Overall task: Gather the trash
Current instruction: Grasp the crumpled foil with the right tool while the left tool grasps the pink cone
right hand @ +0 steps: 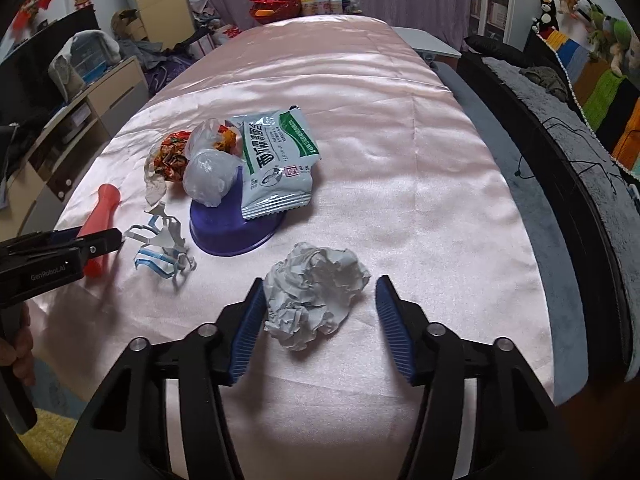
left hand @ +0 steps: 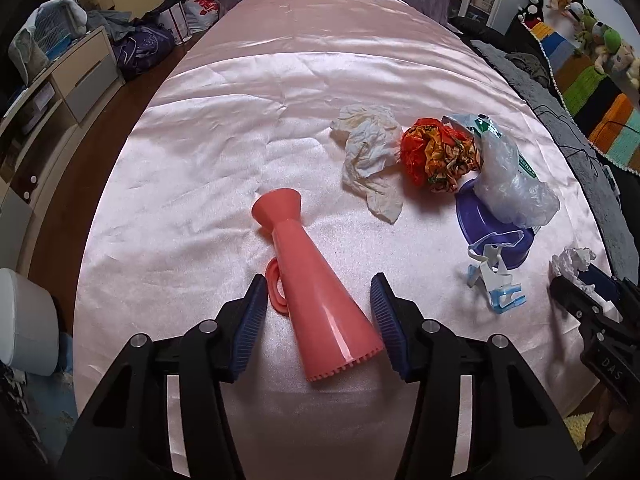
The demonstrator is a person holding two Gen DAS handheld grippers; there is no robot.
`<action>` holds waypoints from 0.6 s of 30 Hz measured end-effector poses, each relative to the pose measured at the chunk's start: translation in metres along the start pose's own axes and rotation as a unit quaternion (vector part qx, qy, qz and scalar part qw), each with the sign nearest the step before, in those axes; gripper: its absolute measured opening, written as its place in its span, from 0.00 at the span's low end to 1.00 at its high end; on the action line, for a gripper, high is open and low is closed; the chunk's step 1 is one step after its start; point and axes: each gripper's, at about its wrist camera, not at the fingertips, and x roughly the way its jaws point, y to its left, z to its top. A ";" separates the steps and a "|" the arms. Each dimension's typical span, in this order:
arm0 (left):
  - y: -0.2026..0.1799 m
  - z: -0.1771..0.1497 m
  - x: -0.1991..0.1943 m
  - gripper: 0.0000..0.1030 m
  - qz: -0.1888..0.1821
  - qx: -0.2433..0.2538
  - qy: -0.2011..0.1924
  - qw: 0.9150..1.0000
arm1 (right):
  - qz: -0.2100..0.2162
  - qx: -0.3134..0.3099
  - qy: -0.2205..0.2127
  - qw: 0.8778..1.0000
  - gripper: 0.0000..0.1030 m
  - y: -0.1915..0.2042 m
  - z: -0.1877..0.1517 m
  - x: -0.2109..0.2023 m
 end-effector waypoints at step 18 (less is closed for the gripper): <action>-0.007 -0.064 -0.060 0.31 -0.033 0.022 -0.006 0.999 | 0.039 0.006 0.006 0.999 0.22 0.007 -0.027 -0.050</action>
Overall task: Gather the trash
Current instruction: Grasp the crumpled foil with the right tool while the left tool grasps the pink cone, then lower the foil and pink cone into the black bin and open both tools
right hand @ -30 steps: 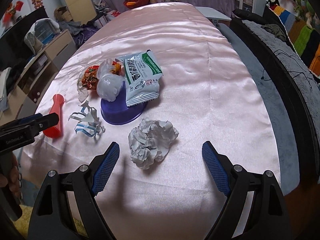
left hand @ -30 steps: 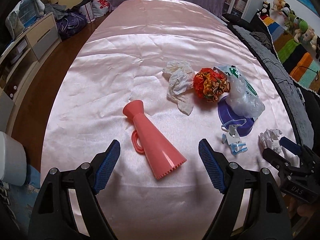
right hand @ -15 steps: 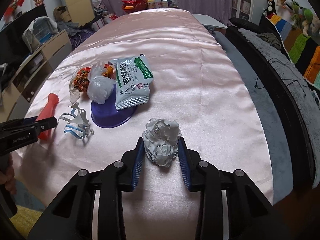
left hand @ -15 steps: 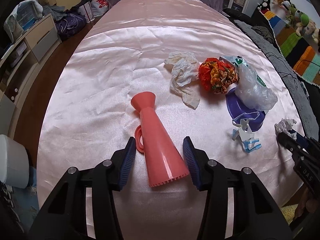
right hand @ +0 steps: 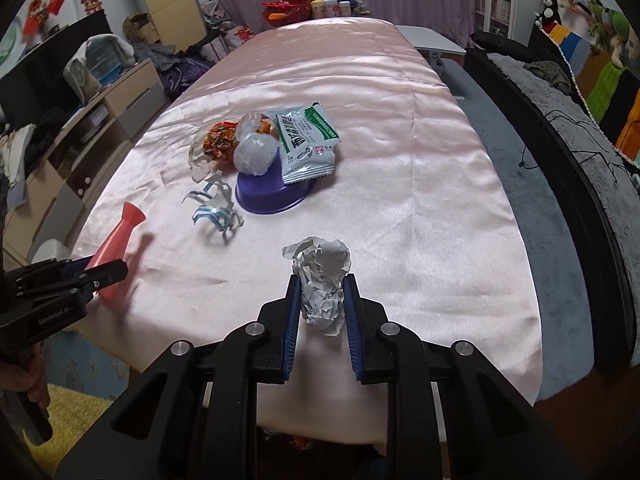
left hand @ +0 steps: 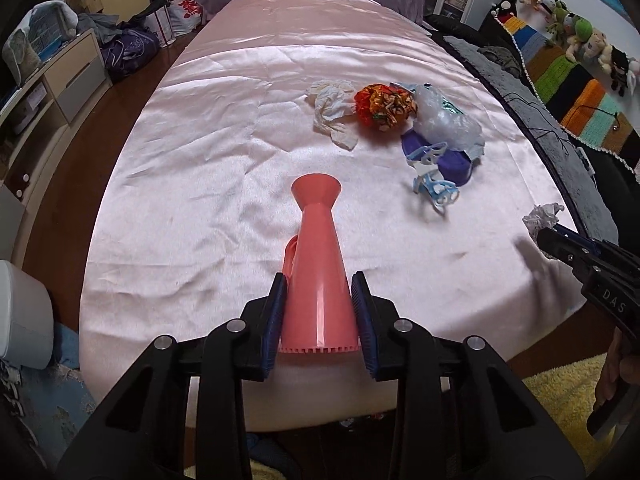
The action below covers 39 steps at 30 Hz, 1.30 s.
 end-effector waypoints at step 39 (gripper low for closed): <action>-0.046 -0.176 -0.011 0.31 -0.082 0.015 0.080 0.993 | 0.045 -0.009 0.105 0.993 0.22 0.045 -0.142 -0.011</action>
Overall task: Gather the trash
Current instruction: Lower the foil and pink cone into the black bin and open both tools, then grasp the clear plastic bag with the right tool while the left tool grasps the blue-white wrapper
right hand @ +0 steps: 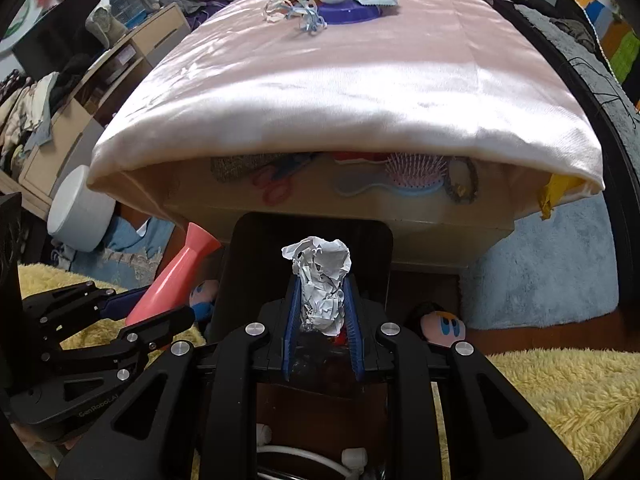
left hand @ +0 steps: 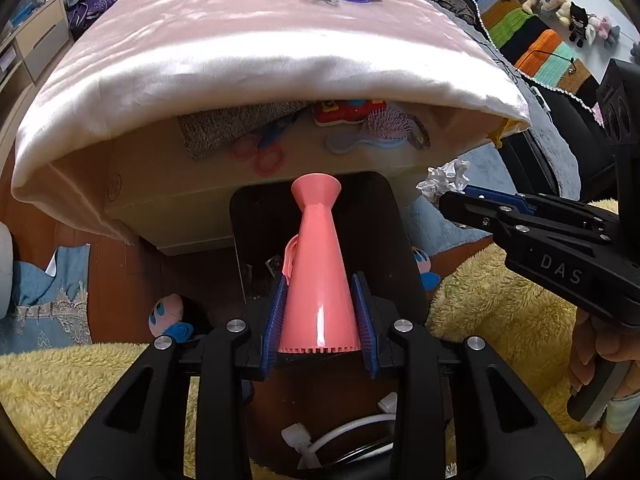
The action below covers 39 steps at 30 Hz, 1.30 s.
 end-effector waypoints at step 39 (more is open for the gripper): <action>0.029 0.063 -0.059 0.92 0.077 -0.006 -0.066 0.995 | -0.031 0.051 -0.075 0.995 0.94 -0.042 0.072 -0.049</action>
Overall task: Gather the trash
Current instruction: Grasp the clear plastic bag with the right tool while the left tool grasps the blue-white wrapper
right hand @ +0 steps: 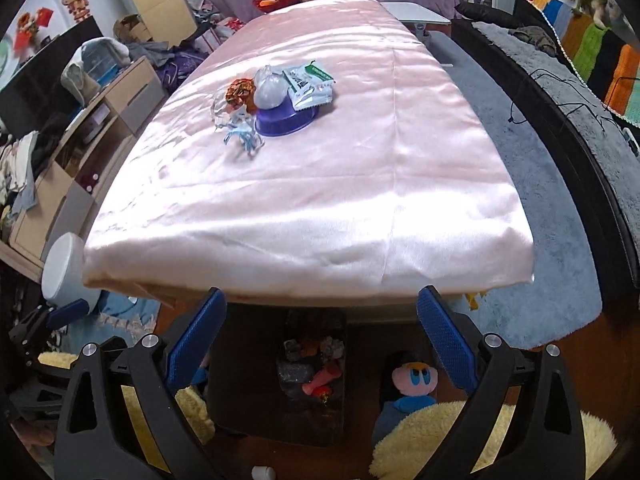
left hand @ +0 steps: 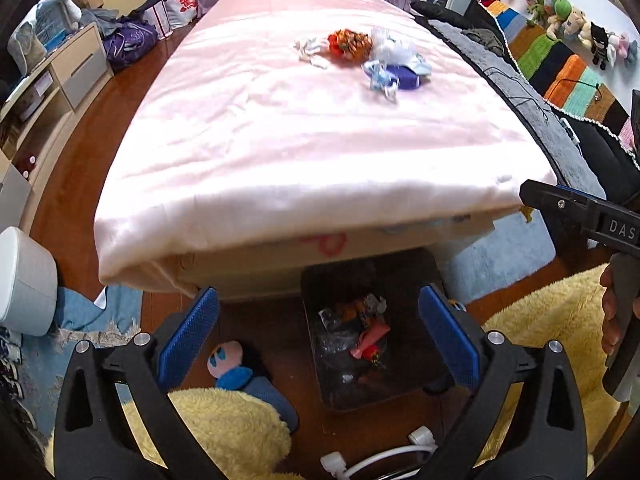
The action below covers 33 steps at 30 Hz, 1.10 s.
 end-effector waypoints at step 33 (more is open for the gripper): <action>-0.047 0.168 0.099 0.46 -0.077 0.018 -0.003 0.997 | 0.001 -0.005 -0.045 0.999 0.69 0.000 0.147 0.048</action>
